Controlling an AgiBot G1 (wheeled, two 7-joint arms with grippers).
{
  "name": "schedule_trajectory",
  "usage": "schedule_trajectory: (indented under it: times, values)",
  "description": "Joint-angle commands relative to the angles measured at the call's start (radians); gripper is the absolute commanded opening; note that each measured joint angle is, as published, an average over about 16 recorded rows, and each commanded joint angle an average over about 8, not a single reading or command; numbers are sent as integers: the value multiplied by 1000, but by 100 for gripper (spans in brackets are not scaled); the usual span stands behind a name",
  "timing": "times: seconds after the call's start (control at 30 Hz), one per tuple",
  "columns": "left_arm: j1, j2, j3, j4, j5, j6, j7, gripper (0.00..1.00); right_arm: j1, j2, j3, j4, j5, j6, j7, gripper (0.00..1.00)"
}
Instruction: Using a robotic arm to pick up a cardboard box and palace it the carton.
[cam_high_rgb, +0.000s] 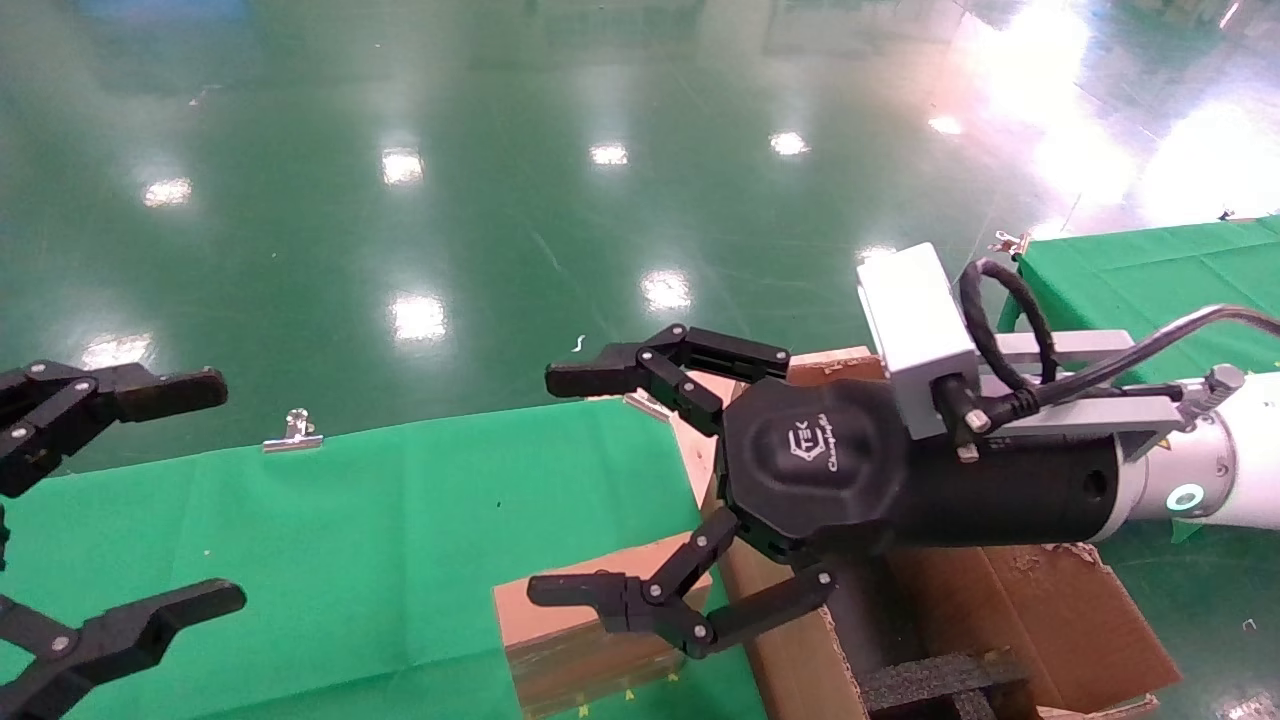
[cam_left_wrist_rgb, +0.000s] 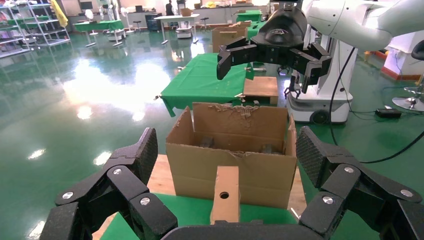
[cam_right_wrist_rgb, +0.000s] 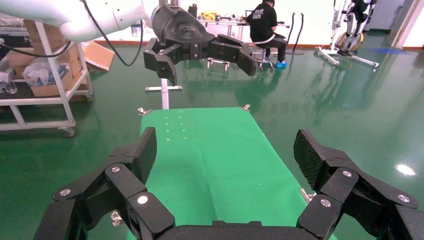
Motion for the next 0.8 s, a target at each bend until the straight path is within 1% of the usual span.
schedule_trajectory:
  times: [0.03, 0.47, 0.5, 0.53, 0.73, 0.77, 0.8]
  values:
    - [0, 0, 0, 0, 0, 0, 0, 100, 0, 0, 0, 0, 0, 0, 0, 100]
    - [0, 0, 0, 0, 0, 0, 0, 100, 0, 0, 0, 0, 0, 0, 0, 100]
    - [0, 0, 0, 0, 0, 0, 0, 93, 0, 0, 0, 0, 0, 0, 0, 100]
    - [0, 0, 0, 0, 0, 0, 0, 81, 0, 0, 0, 0, 0, 0, 0, 100]
    - [0, 0, 0, 0, 0, 0, 0, 6, 0, 0, 0, 0, 0, 0, 0, 100]
    - [0, 0, 0, 0, 0, 0, 0, 1, -1, 0, 1, 0, 0, -1, -1, 100]
    - [0, 0, 0, 0, 0, 0, 0, 0, 0, 0, 1, 0, 0, -1, -1, 100]
